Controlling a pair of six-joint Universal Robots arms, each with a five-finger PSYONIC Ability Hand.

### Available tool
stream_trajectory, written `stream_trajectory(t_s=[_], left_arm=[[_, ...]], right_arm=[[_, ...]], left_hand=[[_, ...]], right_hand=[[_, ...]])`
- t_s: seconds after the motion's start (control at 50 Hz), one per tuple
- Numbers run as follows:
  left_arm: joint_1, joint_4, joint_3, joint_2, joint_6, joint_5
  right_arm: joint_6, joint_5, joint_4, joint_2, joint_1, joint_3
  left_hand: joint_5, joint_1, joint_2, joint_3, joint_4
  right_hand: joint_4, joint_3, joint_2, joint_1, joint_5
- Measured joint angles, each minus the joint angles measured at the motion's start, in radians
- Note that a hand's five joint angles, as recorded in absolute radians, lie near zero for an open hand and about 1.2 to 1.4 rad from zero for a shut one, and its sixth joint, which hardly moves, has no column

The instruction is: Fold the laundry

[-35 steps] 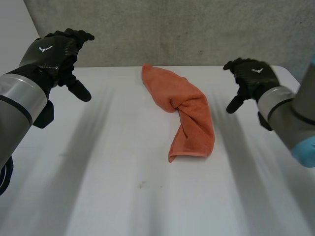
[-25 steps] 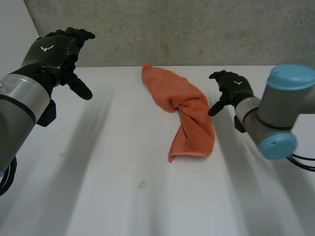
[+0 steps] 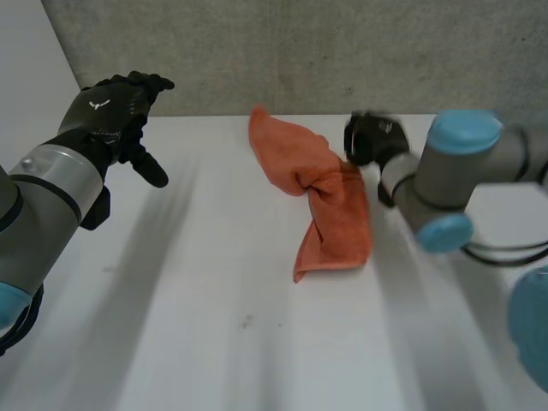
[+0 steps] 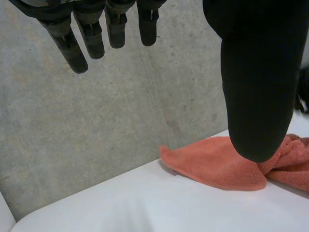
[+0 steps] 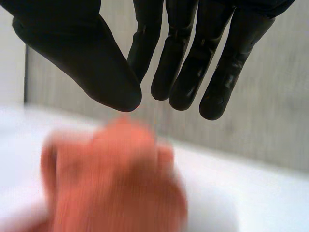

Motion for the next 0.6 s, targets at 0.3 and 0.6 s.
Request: stream_trajectory(t_s=[0.3, 0.6], left_arm=[[0.003, 0.005, 0.003, 0.028, -0.004, -0.002], [0.002, 0.013, 0.000, 0.030, -0.008, -0.002]], right_arm=[[0.092, -0.165, 0.015, -0.525, 0.007, 0.023], [0.069, -0.102, 0.086, -0.403, 0.006, 0.175]], left_hand=[[0.000, 0.000, 0.000, 0.000, 0.000], [0.000, 0.000, 0.000, 0.000, 0.000]], right_hand=[[0.002, 0.001, 0.000, 0.000, 0.001], [-0.823, -0.805, -0.769, -0.667, -0.800]])
